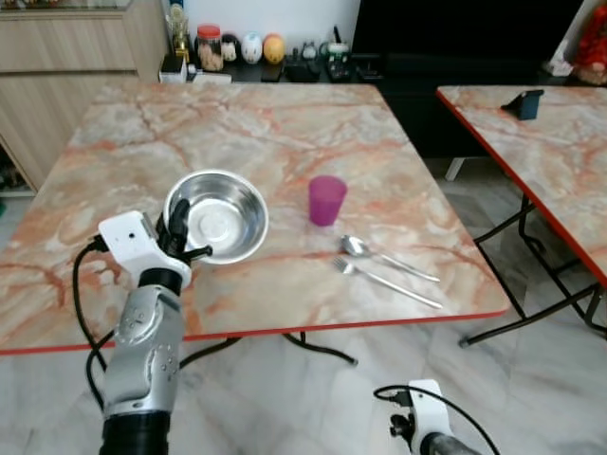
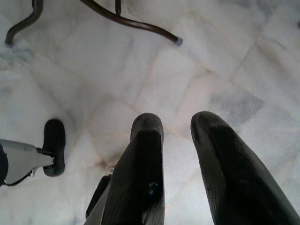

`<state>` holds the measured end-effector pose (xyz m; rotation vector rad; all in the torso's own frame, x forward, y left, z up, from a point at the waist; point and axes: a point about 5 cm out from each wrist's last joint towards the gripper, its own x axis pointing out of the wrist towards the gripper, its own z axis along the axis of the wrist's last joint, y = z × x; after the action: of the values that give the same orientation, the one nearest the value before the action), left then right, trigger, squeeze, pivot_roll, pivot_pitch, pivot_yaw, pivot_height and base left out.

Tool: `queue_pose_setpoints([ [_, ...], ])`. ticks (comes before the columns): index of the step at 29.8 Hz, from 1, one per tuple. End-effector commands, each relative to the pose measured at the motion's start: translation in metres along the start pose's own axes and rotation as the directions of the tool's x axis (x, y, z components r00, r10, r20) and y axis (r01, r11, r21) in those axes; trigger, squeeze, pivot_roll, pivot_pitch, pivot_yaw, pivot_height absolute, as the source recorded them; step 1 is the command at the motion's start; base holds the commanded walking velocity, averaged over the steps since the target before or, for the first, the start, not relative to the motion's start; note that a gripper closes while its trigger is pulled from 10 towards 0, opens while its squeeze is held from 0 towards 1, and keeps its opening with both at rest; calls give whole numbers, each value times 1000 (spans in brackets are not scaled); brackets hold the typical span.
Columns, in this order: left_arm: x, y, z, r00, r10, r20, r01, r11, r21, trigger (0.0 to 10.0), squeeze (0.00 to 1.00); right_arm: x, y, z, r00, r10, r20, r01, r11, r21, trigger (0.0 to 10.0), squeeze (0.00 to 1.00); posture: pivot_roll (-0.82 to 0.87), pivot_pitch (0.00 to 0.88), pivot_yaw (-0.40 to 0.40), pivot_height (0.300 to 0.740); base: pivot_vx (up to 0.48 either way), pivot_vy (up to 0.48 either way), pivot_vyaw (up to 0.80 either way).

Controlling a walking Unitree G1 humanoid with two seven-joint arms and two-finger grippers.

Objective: Setting the table

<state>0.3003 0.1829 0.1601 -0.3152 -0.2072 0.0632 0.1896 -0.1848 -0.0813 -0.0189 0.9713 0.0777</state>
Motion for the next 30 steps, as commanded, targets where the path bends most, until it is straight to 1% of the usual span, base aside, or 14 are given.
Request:
queue_pose_setpoints([
  [1,2,-7,4,1000,-27,15,27,1000,1,10000,0,-1,-5,-2,1000,-14,-4,14,1000,4,10000,0,106,0,-74,740,0,-315,0],
  [30,2,-10,3,999,-41,9,40,999,8,10000,0,-1,-4,-2,1000,-9,-7,9,1000,-10,10000,0,106,0,-73,740,0,-310,0],
])
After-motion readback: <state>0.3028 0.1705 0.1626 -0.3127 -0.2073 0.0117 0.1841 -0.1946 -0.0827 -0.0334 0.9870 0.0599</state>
